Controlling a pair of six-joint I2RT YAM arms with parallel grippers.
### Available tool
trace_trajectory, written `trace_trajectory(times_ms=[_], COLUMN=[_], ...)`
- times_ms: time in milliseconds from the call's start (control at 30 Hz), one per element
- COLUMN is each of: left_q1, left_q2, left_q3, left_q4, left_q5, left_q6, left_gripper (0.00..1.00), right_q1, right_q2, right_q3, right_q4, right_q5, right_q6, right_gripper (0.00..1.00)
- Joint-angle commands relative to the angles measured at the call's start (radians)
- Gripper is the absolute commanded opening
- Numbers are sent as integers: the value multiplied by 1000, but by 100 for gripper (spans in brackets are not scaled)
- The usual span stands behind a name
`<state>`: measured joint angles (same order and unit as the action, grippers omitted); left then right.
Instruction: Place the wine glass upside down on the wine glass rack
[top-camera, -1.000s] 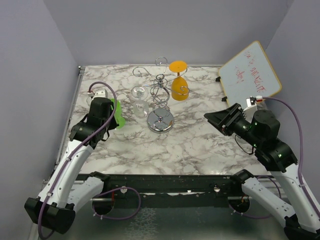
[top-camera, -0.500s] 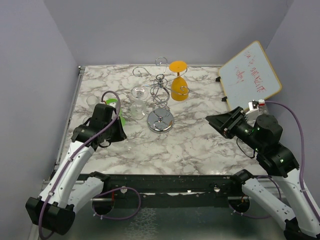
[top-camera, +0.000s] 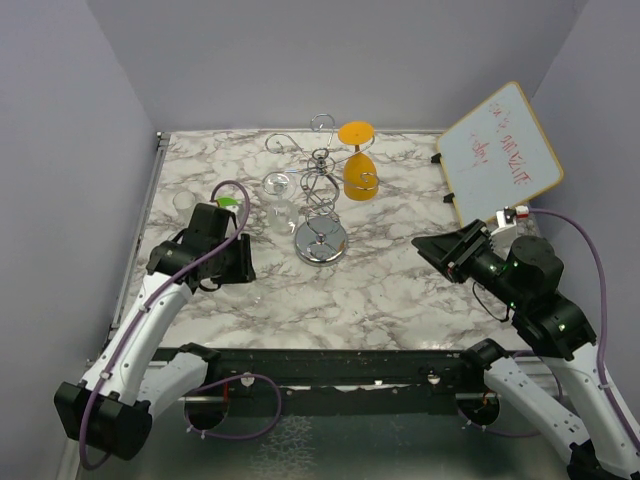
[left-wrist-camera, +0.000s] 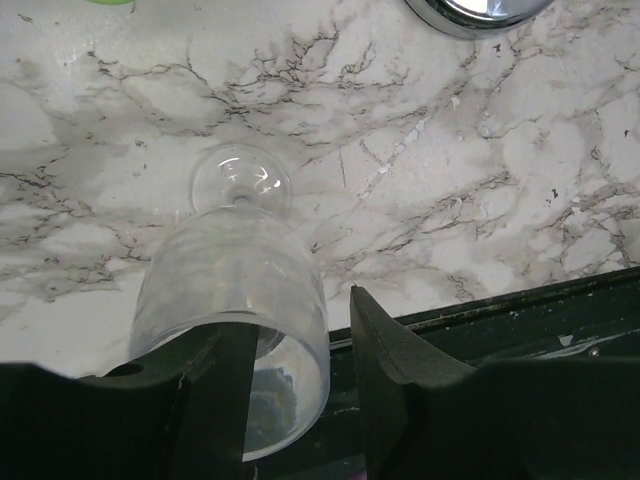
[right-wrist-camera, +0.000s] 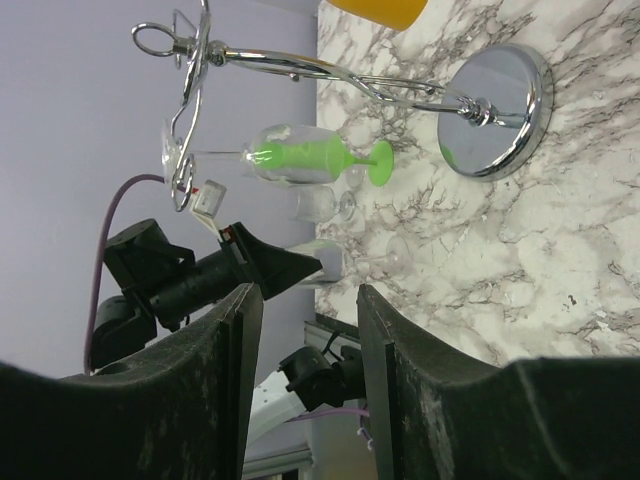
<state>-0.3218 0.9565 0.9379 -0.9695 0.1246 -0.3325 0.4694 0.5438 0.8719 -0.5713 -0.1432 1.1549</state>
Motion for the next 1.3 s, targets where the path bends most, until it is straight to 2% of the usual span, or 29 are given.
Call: trace_trajectory(times_ms=[0, 100, 300, 567, 767, 1000, 1267], left_q1=[3, 3, 3, 3, 3, -2, -10], left_q2=[14, 18, 21, 34, 14, -56, -124], left_q3=[78, 100, 113, 106, 125, 134, 59], left_q4=[-74, -78, -77, -75, -74, -18, 153], left_q5=[-42, -32, -25, -14, 41, 339, 542], left_q6=[48, 48, 40, 54, 60, 62, -39], left_gripper=[43, 40, 26, 0, 0, 0, 0], right_q1=[3, 2, 2, 2, 1, 2, 2], right_q2=[-8, -8, -3, 5, 9, 3, -34], right_q3=[-9, -14, -29, -43, -46, -90, -196], right_q4=[7, 14, 29, 51, 49, 31, 30], right_q5=[2, -2, -12, -24, -27, -42, -44], right_q6=[-2, -5, -9, -11, -11, 17, 91], right_gripper=[48, 48, 48, 48, 48, 48, 53])
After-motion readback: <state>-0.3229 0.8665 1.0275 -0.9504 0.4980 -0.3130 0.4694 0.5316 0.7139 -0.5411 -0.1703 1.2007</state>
